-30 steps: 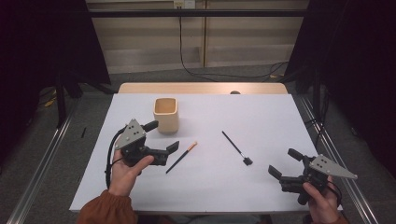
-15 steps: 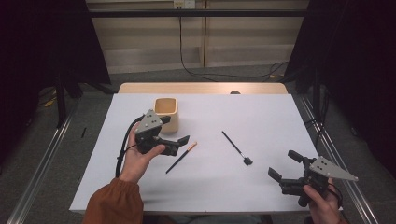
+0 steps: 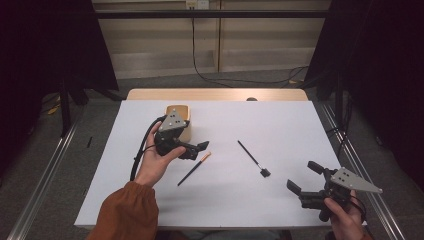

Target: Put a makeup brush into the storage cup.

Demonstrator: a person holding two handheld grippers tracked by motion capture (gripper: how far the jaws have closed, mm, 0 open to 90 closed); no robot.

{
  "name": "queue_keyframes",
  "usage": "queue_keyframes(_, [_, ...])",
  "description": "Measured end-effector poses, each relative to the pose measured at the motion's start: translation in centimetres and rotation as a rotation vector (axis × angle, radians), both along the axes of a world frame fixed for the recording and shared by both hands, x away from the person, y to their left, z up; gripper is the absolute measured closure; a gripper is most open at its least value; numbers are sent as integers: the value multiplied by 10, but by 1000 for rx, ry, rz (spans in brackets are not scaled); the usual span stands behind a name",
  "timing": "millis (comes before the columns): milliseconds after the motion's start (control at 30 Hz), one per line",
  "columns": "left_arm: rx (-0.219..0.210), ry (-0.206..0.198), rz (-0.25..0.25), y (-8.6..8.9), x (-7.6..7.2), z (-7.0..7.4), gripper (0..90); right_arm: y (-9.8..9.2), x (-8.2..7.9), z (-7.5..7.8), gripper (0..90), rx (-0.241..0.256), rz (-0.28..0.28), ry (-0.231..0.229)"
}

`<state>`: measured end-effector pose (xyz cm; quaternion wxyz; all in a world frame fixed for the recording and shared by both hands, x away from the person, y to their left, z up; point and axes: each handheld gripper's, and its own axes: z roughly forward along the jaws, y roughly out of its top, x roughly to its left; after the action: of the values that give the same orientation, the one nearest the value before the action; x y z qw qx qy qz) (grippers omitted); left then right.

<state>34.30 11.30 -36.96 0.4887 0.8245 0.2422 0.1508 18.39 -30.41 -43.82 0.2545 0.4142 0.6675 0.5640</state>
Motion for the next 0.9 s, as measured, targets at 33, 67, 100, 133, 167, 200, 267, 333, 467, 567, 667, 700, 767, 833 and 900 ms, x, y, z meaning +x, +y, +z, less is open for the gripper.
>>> queue_keyframes(33, [23,3,7,0,3,1,68,0,0,0,0,1,1,2])
queue_keyframes(67, [23,3,7,0,3,1,70,0,0,0,0,1,1,2])
queue_keyframes(100, [35,3,17,-1,5,2,73,1,0,0,0,-2,3,1])
queue_keyframes(133, [51,7,16,-2,6,3,77,1,0,0,0,-3,4,3])
queue_keyframes(167, [51,7,16,-2,6,3,87,1,0,0,0,-4,3,3])
queue_keyframes(200, [58,48,-1,-2,10,4,106,1,0,0,0,-4,4,3])
queue_keyframes(267, [81,64,-7,-4,13,5,125,1,0,0,0,-6,1,3])
queue_keyframes(333, [110,79,-8,-7,15,5,115,0,0,0,0,0,-2,2])
queue_keyframes(467, [177,104,-21,-14,19,4,89,0,1,0,0,0,2,4])
queue_keyframes(567, [226,121,-21,-18,21,2,72,0,1,0,0,0,3,4])
queue_keyframes(667, [249,160,-16,-20,24,-1,42,0,1,0,0,0,4,5])
queue_keyframes(700, [254,179,-11,-21,25,-2,43,0,1,0,0,-2,5,7])
queue_keyframes(767, [283,191,-13,-23,28,-3,43,0,1,0,0,-8,9,4])
queue_keyframes(833, [315,204,-12,-25,30,-5,42,1,1,0,0,-5,9,5])
queue_keyframes(900, [339,228,-22,-28,32,-8,40,1,1,0,0,-6,8,4])
